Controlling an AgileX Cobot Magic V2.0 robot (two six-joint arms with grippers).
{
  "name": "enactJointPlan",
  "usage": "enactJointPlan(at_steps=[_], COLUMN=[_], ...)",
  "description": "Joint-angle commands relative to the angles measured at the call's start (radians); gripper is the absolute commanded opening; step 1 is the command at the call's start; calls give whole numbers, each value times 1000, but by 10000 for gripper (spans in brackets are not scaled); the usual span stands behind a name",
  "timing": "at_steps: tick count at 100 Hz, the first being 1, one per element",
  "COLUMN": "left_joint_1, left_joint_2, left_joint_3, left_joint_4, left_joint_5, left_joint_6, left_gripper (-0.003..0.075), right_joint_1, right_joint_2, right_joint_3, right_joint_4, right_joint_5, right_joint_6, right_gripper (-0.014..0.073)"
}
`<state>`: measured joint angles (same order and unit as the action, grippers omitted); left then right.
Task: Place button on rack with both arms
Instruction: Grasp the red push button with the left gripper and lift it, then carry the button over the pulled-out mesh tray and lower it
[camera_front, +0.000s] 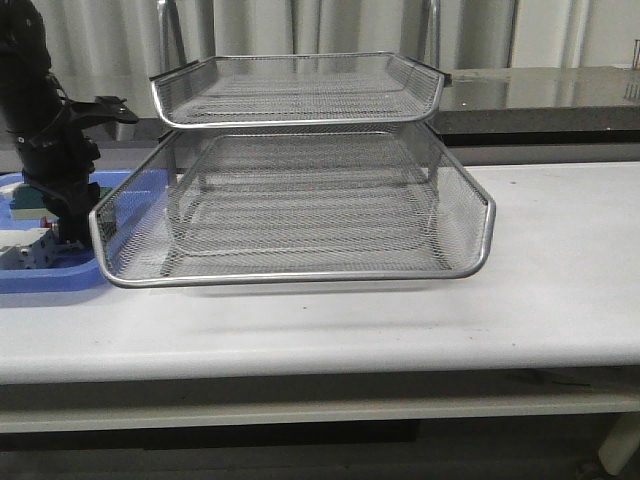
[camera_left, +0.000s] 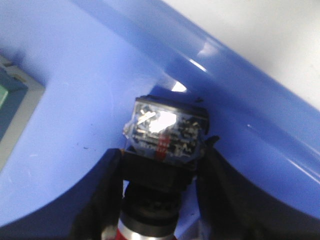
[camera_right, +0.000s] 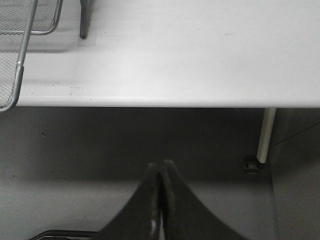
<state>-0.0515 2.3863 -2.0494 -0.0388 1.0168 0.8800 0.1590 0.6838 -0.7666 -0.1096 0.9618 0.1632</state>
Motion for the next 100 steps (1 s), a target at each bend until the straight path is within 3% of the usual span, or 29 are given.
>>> enactJointPlan(at_steps=[1,29,43,74,100], left_joint_1=[-5,-5,-5,-7,-49], left_joint_2=[-67,-67,-90,-200,-371], left_joint_3=[-66,-286,-340,-323,-150], left_joint_4=[-3,2,28,28,28], left_joint_5=[16,261,258,258,258], left_joint_6=[-2,-95,-223,-395,-429], left_gripper=[4,4,4,4,4], right_joint_1=[-3,-3,-3,-3,-3], right_joint_2=[-2,-2,-2,-2,-2], right_joint_3=[-36,-36,-36,-36,-36], right_joint_4=[-17,-17,-17,-17,-17], right_joint_5=[-49,-49,-47,-47,-47], right_joint_6=[0,0,0,0,0], right_gripper=[-68,-68,-68,-68,-68])
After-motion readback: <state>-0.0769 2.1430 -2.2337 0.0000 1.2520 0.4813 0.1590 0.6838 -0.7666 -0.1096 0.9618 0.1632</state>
